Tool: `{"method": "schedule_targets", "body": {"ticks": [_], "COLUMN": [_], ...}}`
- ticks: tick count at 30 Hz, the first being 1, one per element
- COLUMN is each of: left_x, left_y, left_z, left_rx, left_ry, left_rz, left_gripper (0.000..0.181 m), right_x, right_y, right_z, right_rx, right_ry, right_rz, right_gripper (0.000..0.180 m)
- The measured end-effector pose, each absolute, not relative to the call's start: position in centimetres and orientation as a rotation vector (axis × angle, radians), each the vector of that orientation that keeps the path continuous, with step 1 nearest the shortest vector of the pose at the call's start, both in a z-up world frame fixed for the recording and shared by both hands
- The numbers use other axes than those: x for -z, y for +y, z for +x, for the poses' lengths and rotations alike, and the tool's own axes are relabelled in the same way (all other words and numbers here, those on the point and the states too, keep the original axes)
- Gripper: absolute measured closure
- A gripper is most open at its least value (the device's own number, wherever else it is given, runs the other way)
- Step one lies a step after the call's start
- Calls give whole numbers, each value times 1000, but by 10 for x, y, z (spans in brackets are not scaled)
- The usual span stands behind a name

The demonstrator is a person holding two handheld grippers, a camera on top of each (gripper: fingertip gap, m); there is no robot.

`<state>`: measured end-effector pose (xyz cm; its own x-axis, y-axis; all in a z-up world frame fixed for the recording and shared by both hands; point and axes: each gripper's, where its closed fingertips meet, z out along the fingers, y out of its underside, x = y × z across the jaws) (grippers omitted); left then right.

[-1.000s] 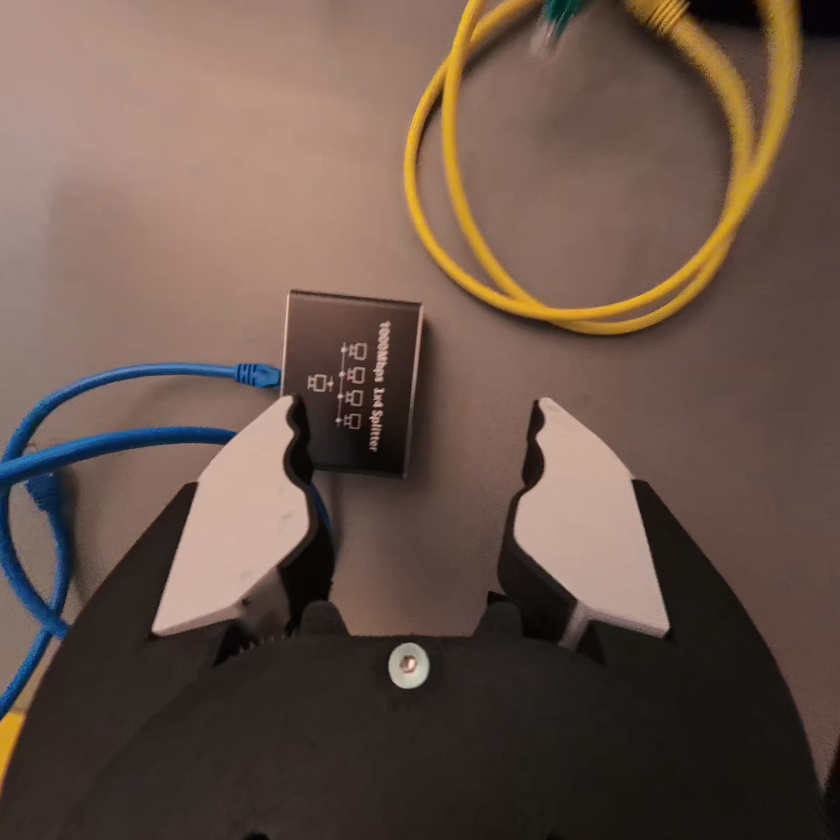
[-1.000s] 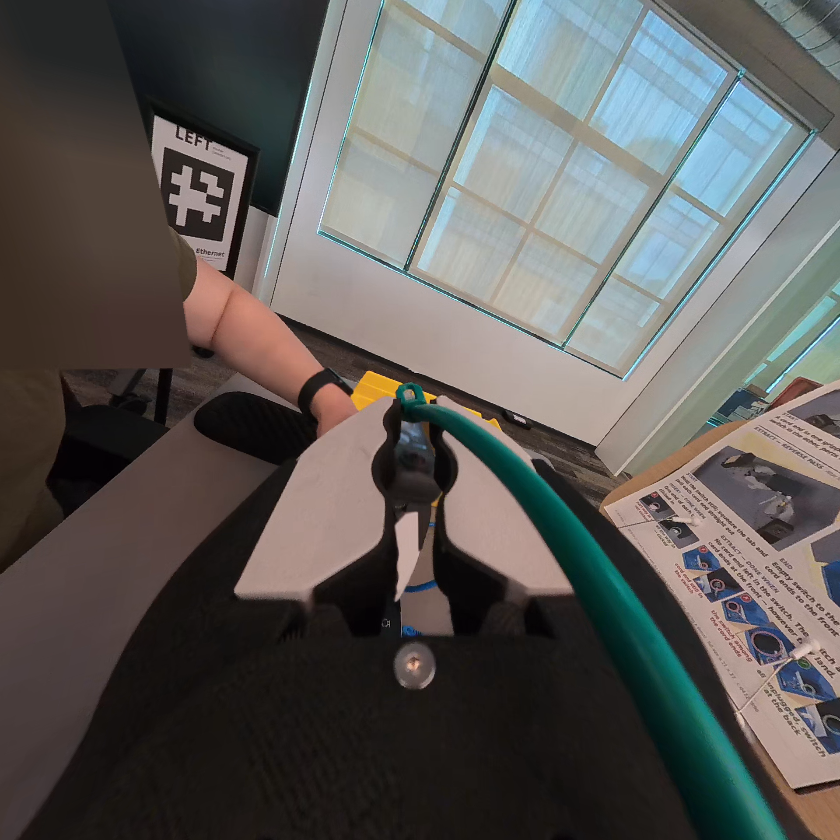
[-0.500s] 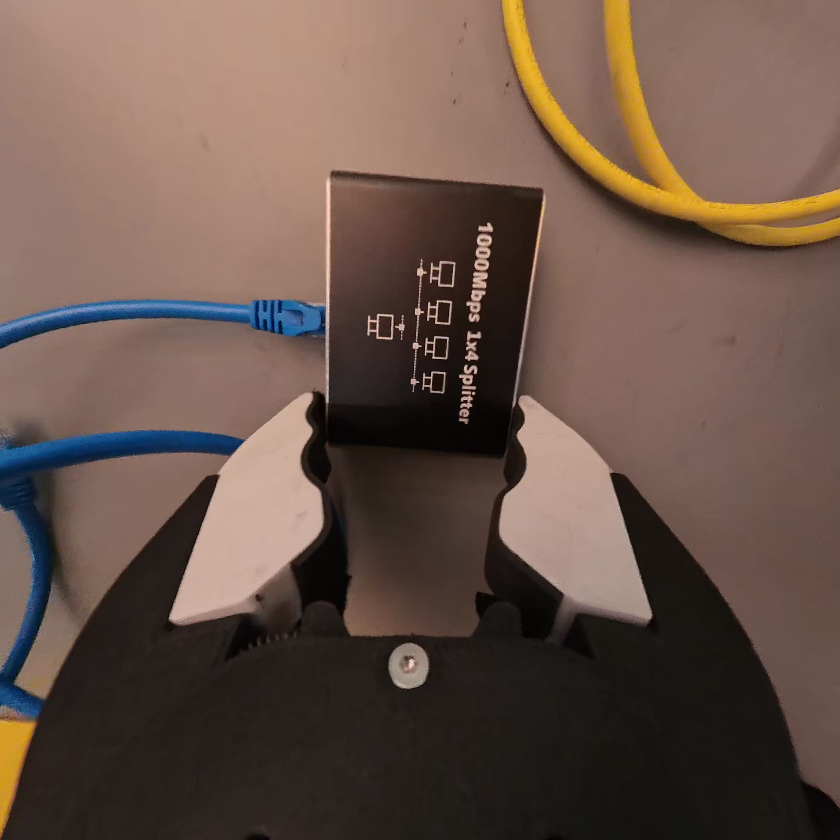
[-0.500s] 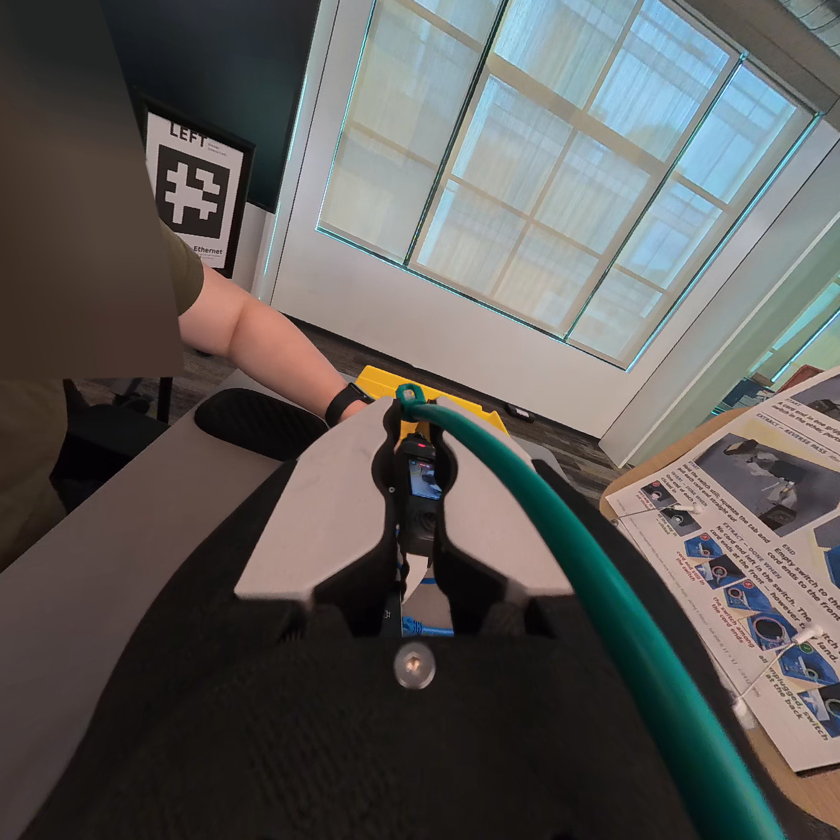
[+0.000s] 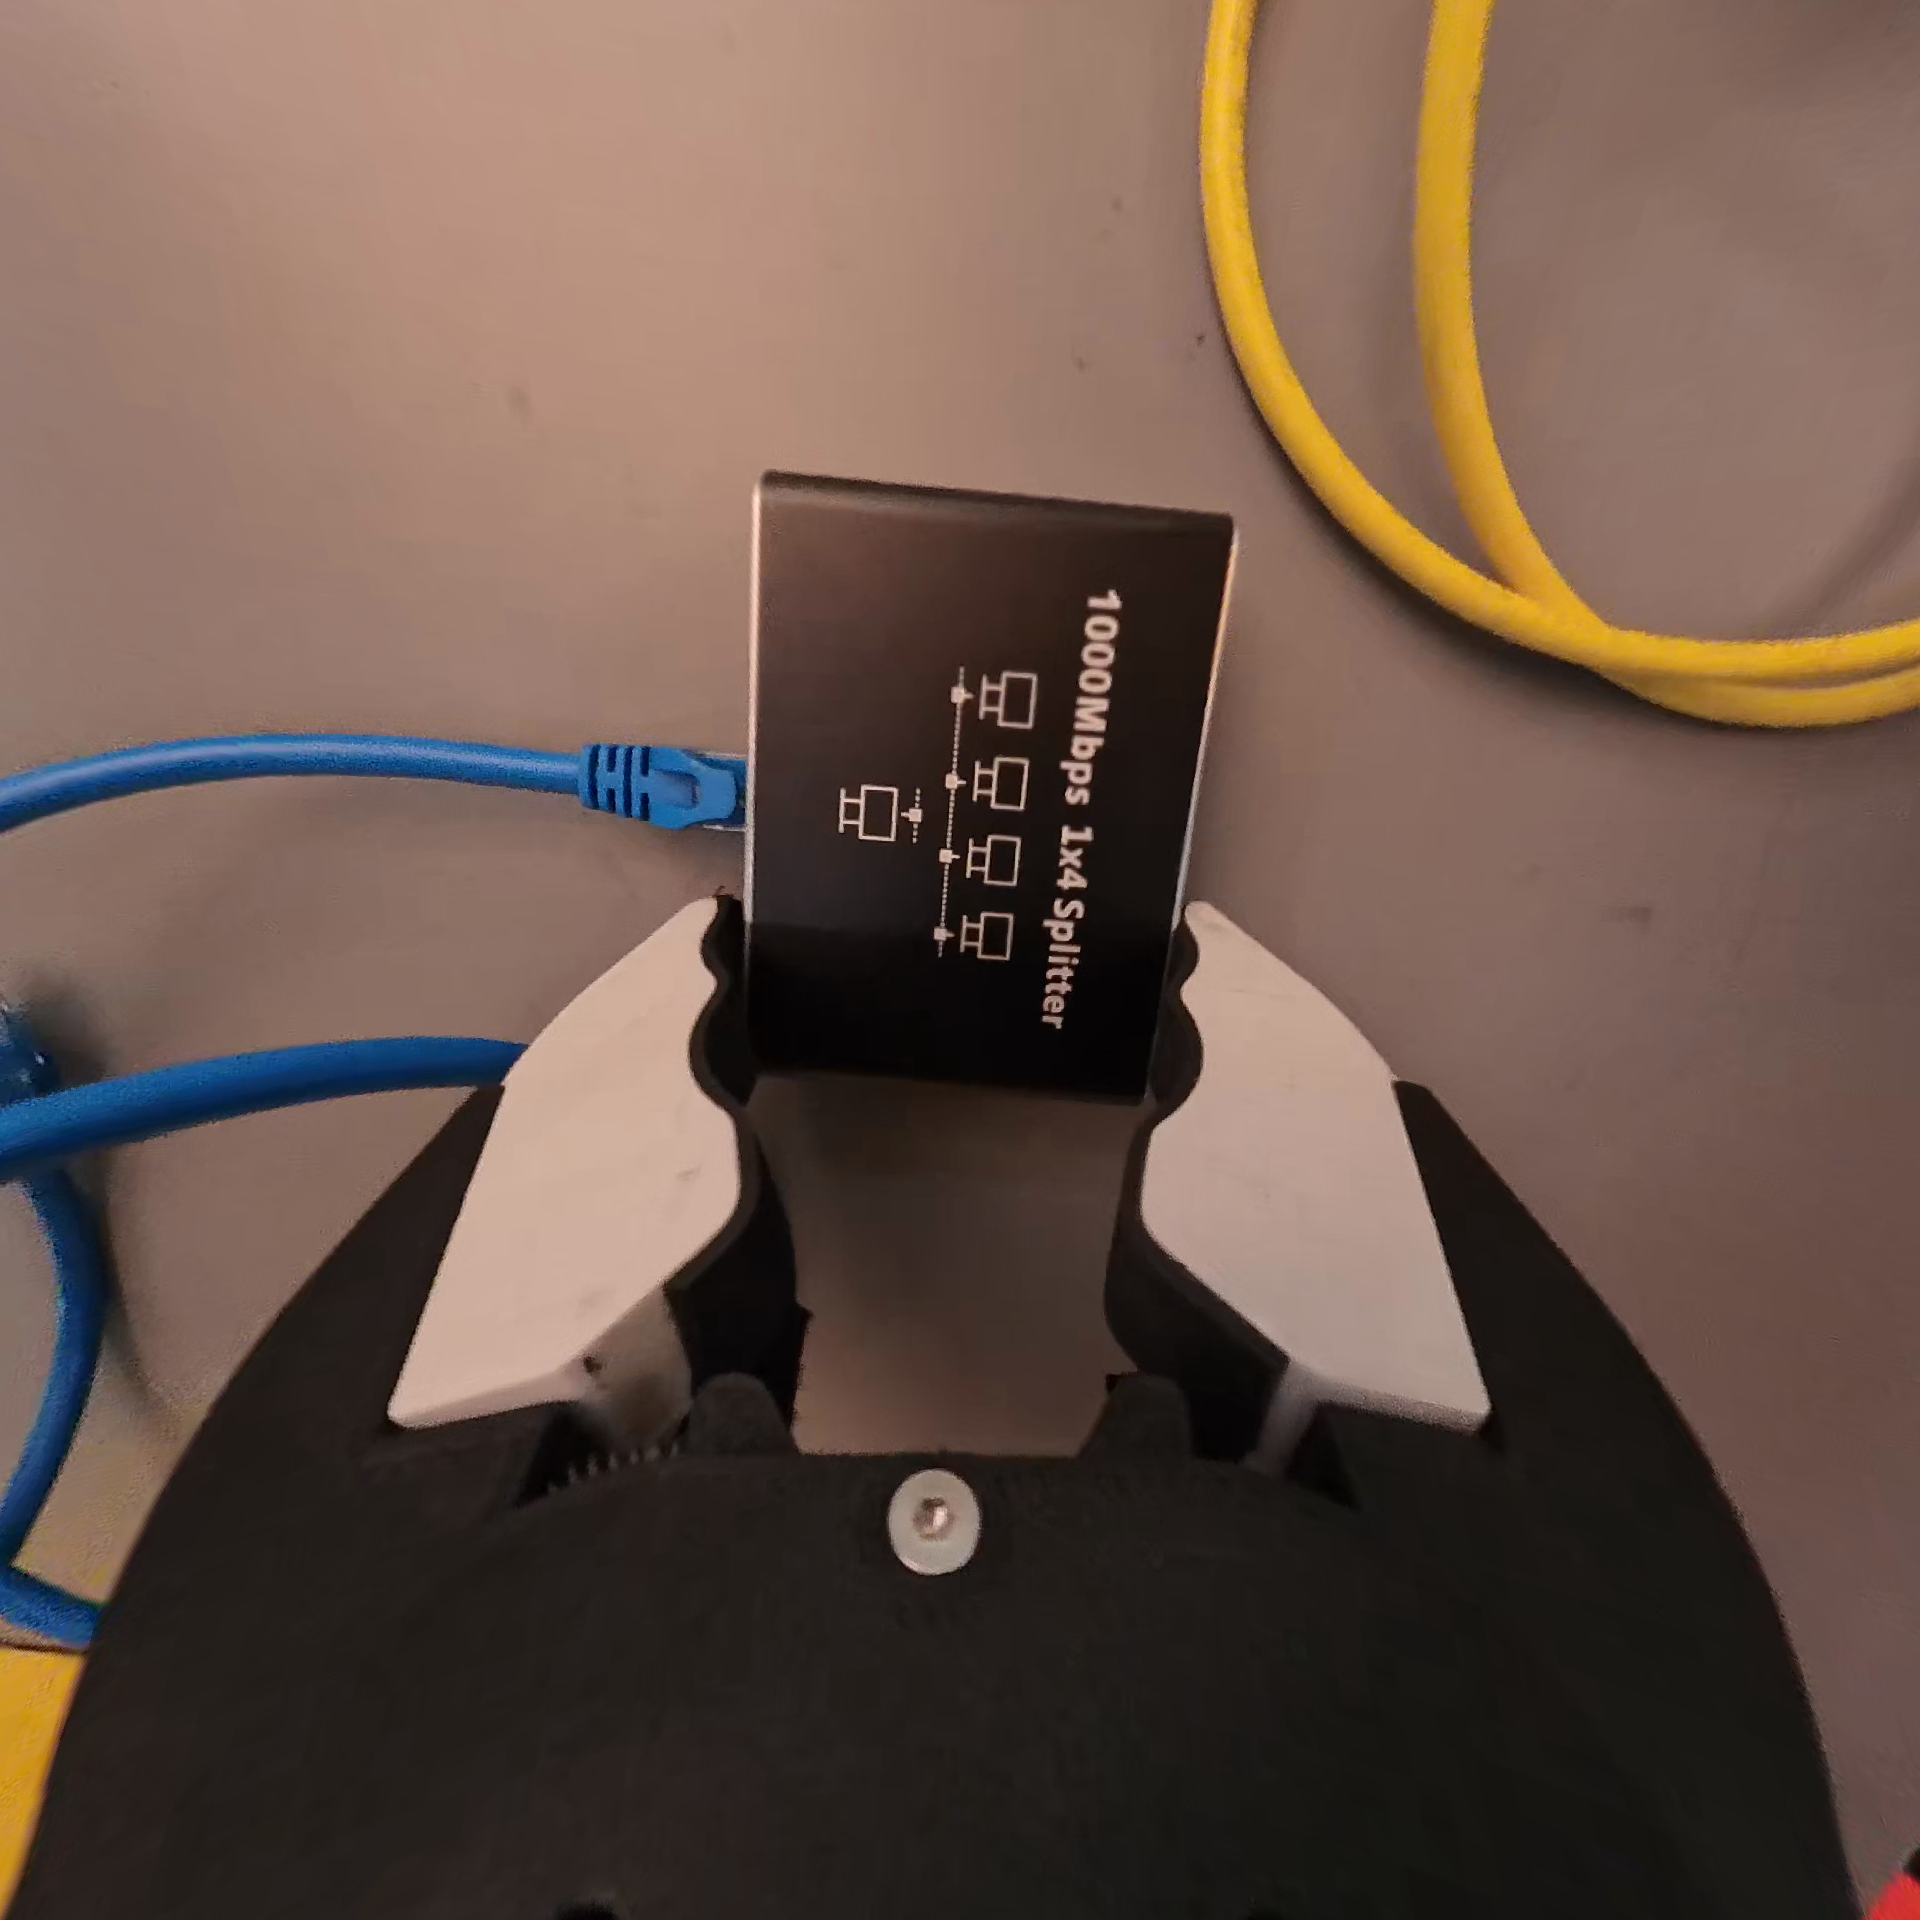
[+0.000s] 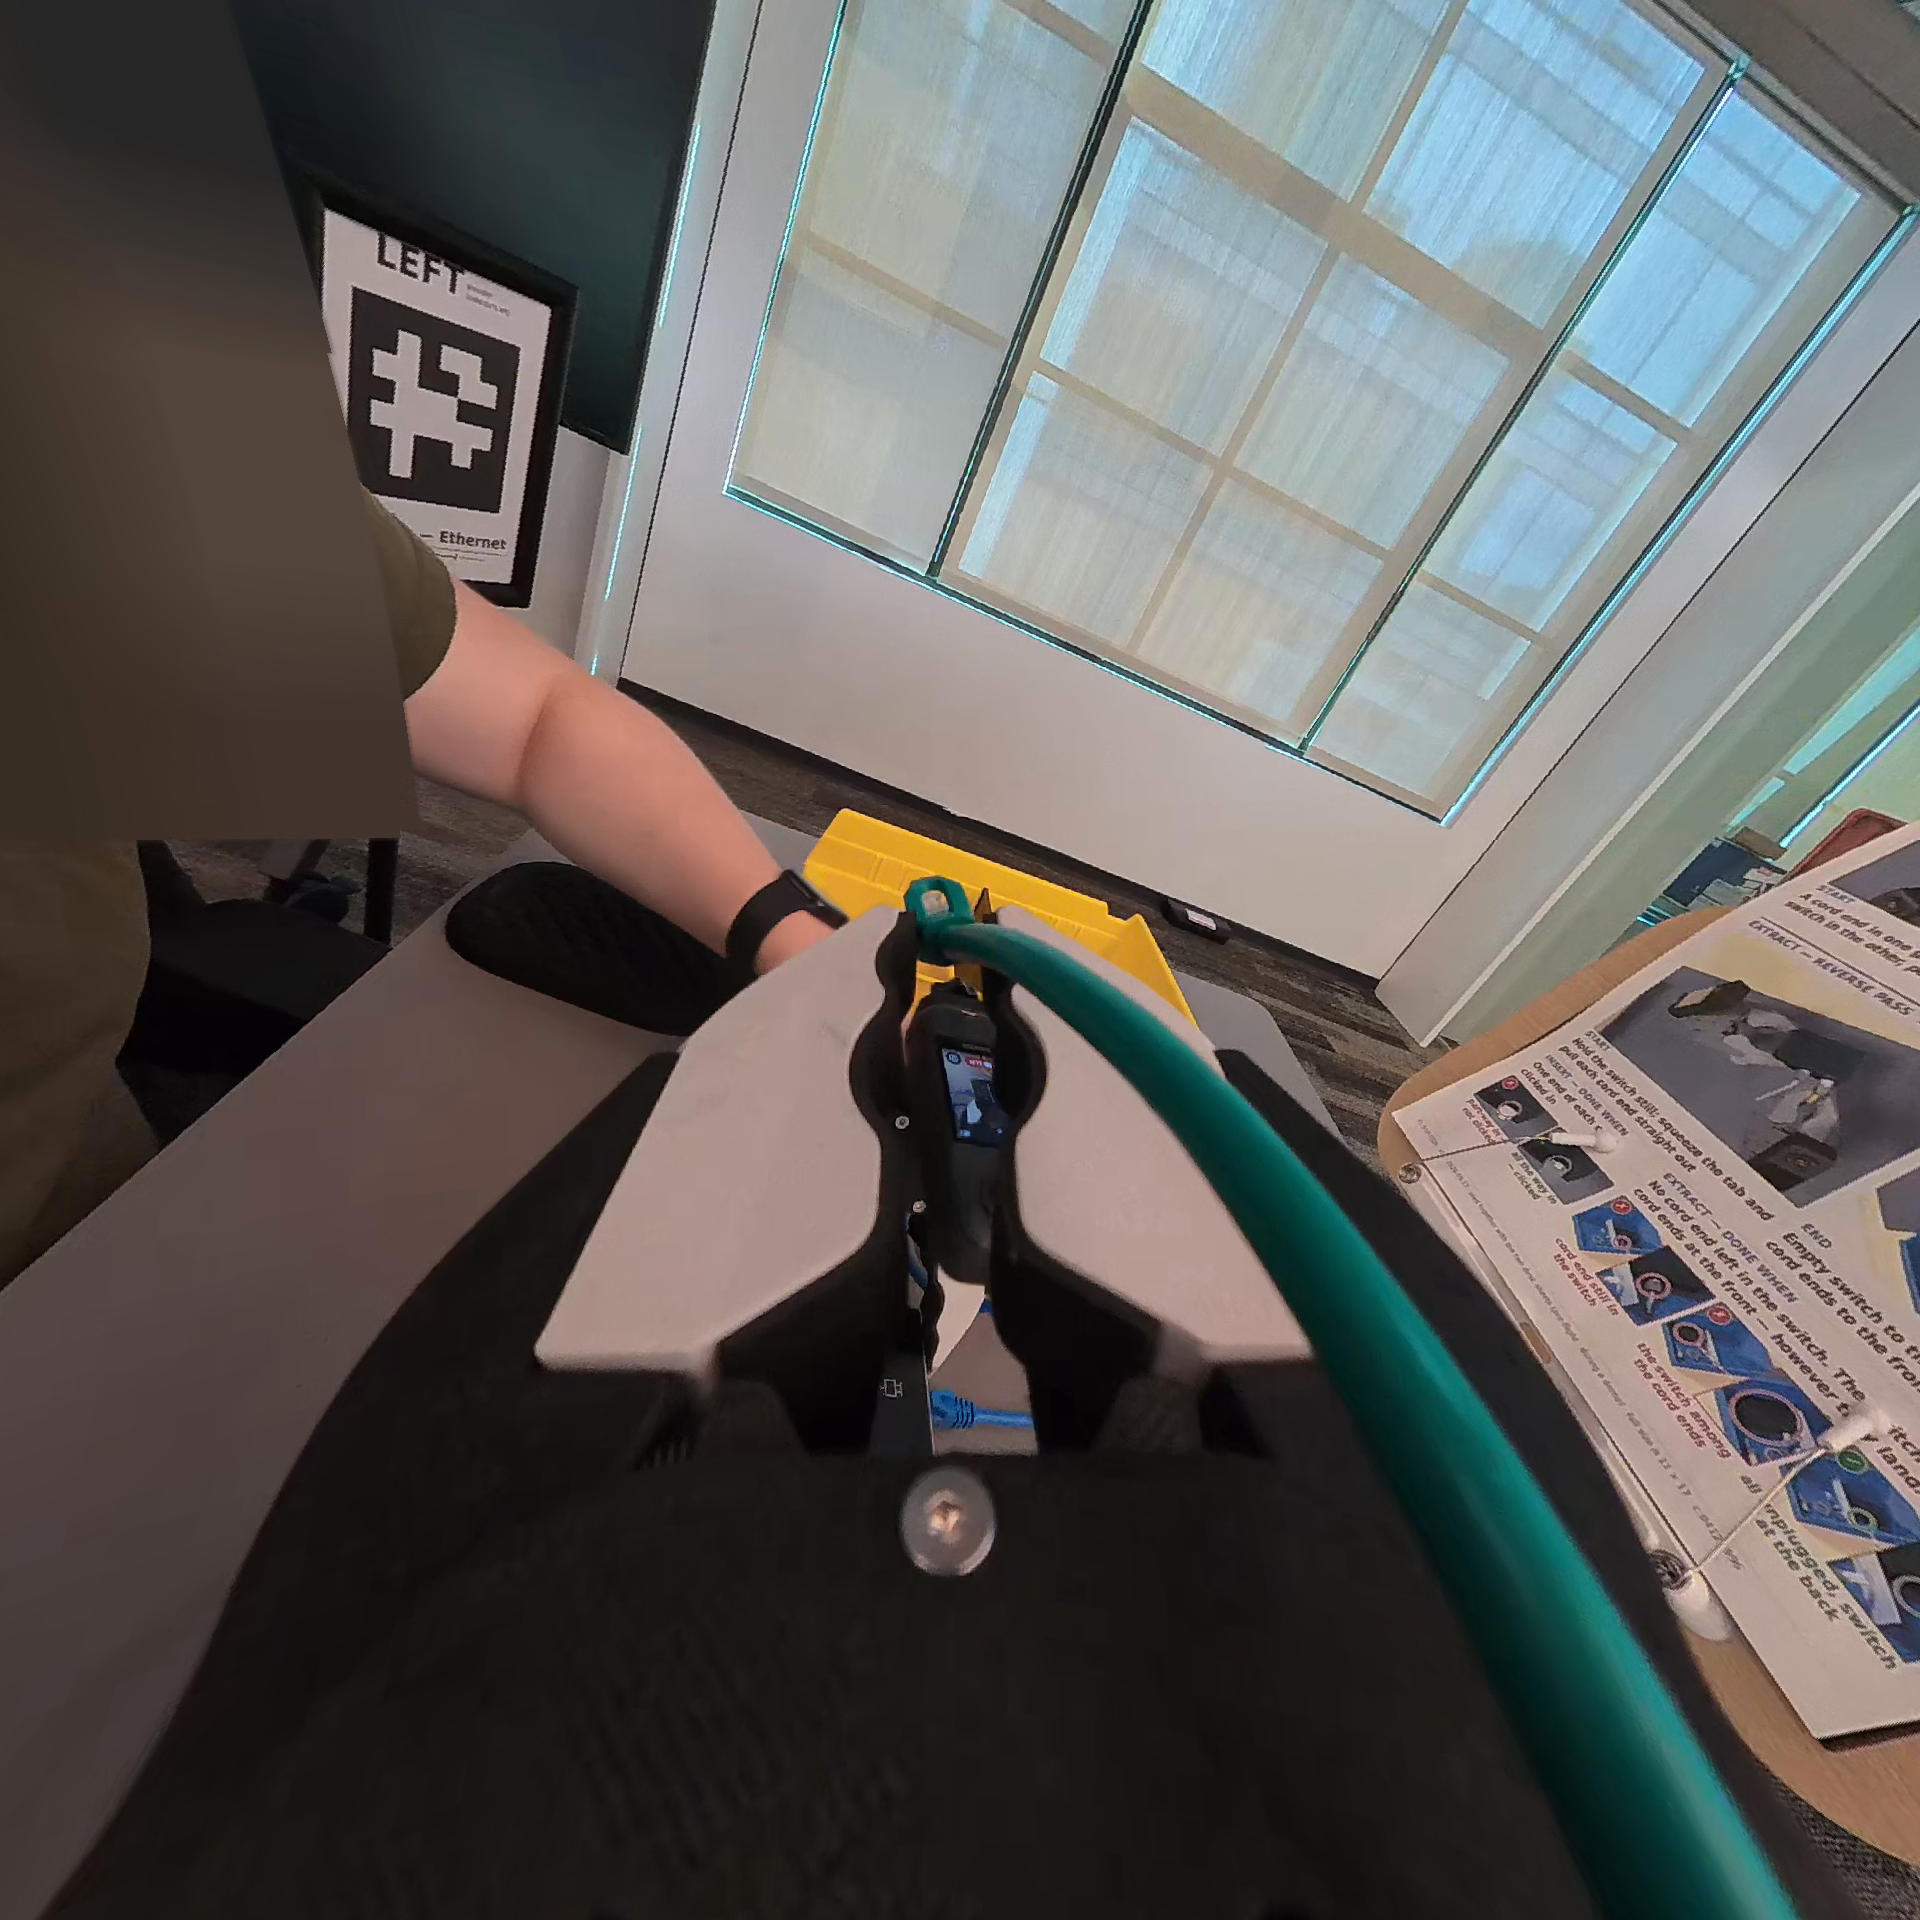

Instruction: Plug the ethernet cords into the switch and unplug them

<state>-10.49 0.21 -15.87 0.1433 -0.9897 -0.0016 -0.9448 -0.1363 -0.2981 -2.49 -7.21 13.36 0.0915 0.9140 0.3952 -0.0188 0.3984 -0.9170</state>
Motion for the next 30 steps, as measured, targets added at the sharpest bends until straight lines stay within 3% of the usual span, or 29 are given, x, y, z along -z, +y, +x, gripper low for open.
{"method": "schedule_targets", "body": {"ticks": [1,8,11,17,25,30], "left_x": [158,134,96,12,-36,-40], "left_y": [2,-7,-9,13,39,43], "left_z": [-103,-80,-63,-51,-58,-62], "left_rx": [311,909,1327,1749,1547,1409], "left_ry": [1856,1430,1182,786,769,793], "left_rz": [-2209,-2374,-2282,-1958,-1801,-1772], "left_gripper": [106,106,106,106,106,106], "right_x": [-133,-130,-126,-125,-121,-119], "right_y": [-72,-65,-56,-29,0,8], "right_z": [-25,-23,-25,-28,-32,-34], "right_rx": [-861,-829,-787,-617,-274,-152], "right_ry": [-1288,-1277,-1266,-1164,-1065,-1047], "right_rz": [-920,-954,-996,-1077,-1092,-1078], "right_gripper": [169,169,168,168,169,168]}}
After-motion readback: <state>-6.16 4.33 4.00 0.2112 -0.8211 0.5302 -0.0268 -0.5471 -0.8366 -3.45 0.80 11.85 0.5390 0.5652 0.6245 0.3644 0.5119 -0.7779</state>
